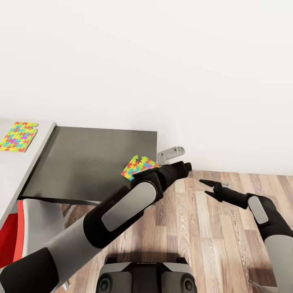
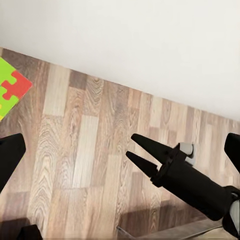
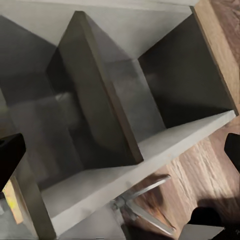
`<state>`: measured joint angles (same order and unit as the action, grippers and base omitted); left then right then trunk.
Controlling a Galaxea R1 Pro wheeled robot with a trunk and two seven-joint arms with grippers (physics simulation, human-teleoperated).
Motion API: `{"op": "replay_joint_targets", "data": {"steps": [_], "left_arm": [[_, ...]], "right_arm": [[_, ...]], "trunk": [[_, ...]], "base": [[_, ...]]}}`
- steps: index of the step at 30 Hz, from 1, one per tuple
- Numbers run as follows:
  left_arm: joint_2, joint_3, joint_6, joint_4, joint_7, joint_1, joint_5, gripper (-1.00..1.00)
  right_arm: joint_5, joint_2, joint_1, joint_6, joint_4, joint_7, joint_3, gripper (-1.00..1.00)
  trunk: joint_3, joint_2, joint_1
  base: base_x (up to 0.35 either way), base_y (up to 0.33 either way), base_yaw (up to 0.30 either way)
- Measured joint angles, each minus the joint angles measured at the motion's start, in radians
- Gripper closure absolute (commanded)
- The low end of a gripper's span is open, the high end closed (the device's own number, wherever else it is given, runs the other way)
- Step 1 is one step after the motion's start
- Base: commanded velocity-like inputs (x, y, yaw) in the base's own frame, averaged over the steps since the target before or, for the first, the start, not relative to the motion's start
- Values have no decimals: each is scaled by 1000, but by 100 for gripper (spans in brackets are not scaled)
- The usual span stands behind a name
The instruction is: Put all the toys in the child's room - the three board games (two on the bed and one on the table), the two jigsaw puzzles on the table, and the tennis ball on the table - inside the toy box on the table in the child's room.
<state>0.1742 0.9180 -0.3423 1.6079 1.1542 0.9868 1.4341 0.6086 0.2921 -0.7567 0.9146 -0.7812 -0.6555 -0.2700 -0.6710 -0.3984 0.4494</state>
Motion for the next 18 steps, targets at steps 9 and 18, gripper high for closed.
{"op": "replay_joint_targets", "data": {"steps": [9, 18], "left_arm": [[0, 20, 15, 1, 3, -4, 17, -100], [0, 25, 18, 1, 2, -4, 21, -100]], "right_arm": [[-2, -2, -6, -42, 16, -108, 55, -100], [-2, 0, -7, -53, 21, -147, 64, -100]], "trunk": [[0, 0, 0], [0, 0, 0]], "base": [[0, 0, 166], [0, 0, 236]]}}
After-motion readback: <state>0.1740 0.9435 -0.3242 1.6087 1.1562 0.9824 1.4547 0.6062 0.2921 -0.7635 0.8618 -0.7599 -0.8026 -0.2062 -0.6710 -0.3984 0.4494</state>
